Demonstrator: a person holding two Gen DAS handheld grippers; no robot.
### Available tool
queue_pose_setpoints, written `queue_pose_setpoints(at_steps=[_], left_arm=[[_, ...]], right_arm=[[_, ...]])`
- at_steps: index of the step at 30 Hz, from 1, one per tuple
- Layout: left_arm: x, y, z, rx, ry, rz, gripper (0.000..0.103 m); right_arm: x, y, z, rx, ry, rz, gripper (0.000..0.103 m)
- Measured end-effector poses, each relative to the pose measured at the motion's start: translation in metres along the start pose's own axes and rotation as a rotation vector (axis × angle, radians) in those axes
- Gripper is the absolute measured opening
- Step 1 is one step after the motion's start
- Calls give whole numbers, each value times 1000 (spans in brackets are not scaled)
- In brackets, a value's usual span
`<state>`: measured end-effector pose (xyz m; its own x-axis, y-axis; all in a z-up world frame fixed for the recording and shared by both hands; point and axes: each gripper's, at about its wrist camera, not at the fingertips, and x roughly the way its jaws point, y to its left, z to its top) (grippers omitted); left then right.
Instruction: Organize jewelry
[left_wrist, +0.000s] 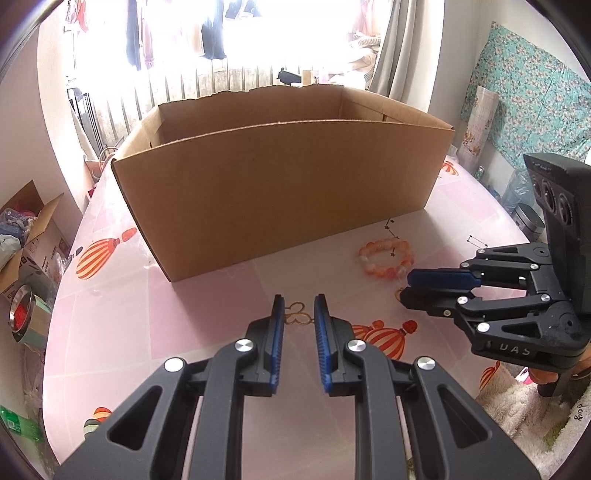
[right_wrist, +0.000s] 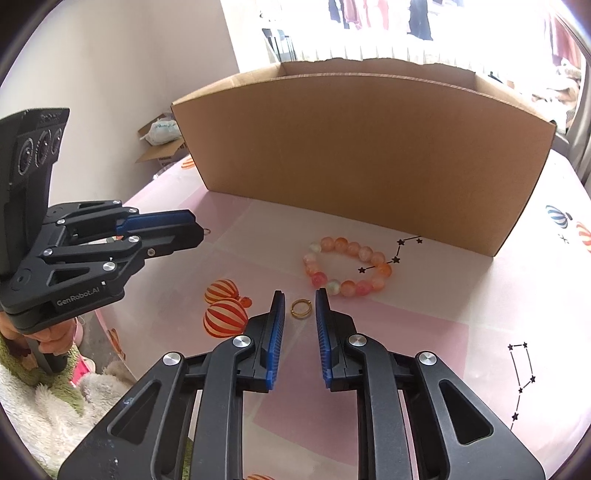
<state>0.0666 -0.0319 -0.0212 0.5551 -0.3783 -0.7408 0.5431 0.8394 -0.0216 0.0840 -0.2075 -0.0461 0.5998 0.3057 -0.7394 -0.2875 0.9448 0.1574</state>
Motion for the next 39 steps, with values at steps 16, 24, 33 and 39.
queue_pose_setpoints(at_steps=[16, 24, 33, 39], left_arm=[[2, 2, -1, 0, -2, -1, 16], [-4, 2, 2, 8, -15, 6, 16], [-47, -7, 21, 24, -125, -2, 16], [-74, -15, 63, 76, -245, -33, 16]], right_arm=[[20, 16, 10, -90, 36, -57, 9], [19, 21, 10, -87, 4, -61, 9], [-33, 17, 19, -72, -127, -30, 0], [-75, 3, 52, -79, -271, -24, 0]])
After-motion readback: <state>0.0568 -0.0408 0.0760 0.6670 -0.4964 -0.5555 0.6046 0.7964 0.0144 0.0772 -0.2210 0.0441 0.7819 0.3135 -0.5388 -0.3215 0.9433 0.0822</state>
